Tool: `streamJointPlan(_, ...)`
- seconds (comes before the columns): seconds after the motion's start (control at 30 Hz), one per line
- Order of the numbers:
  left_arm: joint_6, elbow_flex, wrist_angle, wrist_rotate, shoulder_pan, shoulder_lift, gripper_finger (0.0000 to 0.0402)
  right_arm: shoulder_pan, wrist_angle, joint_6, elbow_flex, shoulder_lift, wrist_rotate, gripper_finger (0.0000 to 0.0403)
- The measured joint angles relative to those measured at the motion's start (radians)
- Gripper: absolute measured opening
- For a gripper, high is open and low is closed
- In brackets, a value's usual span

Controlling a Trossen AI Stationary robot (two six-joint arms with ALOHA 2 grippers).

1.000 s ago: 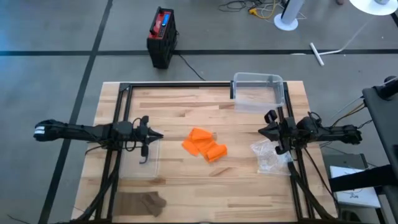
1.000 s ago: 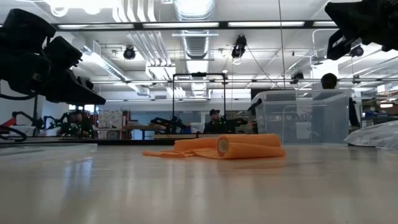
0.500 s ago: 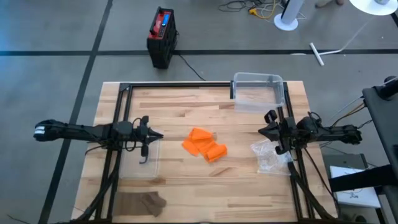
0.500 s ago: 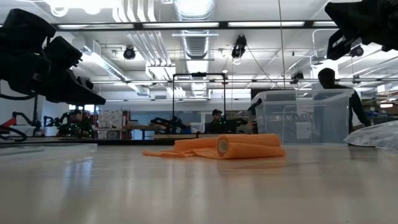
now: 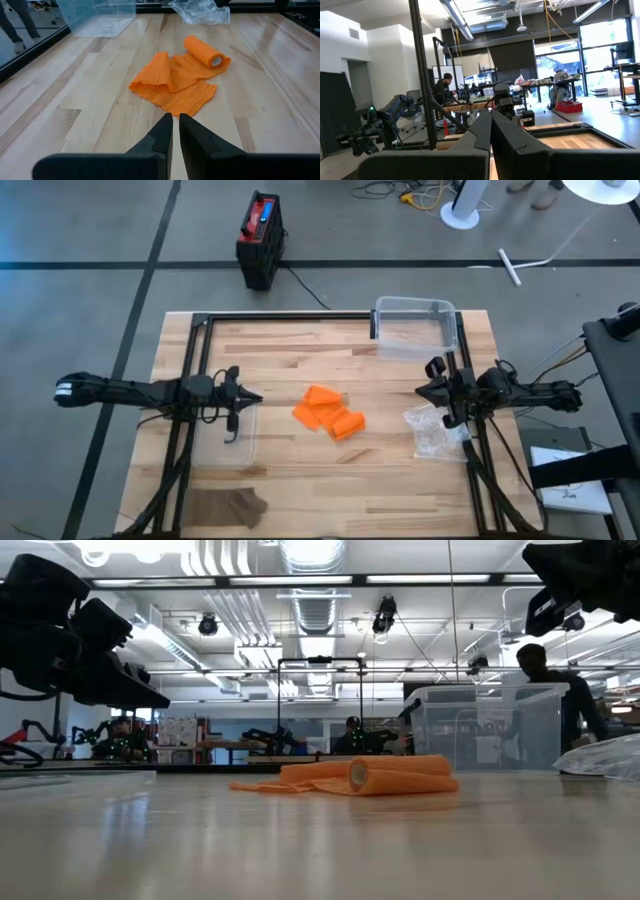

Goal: Roll bandage

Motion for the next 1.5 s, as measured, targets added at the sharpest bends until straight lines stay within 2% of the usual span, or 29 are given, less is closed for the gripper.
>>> streamJointPlan(0.7,0.000,0.000,0.000,0.000,0.000,0.000,0.0023,0.000,0.000,-0.002,0.000,0.000,0.000,0.0000)
streamJointPlan(0.9,0.000,0.000,0.000,0.000,0.000,0.000,0.0023,0.000,0.002,-0.124,0.000,0.000,0.000,0.0000)
streamJointPlan(1.17,0.007,0.000,0.028,0.000,0.000,0.001,0.0023,0.000,0.001,-0.131,0.000,0.000,0.000,0.0000)
streamJointPlan(1.5,-0.419,0.000,0.478,-0.015,0.000,0.001,0.0023,0.000,0.001,-0.132,0.000,0.000,0.000,0.0000)
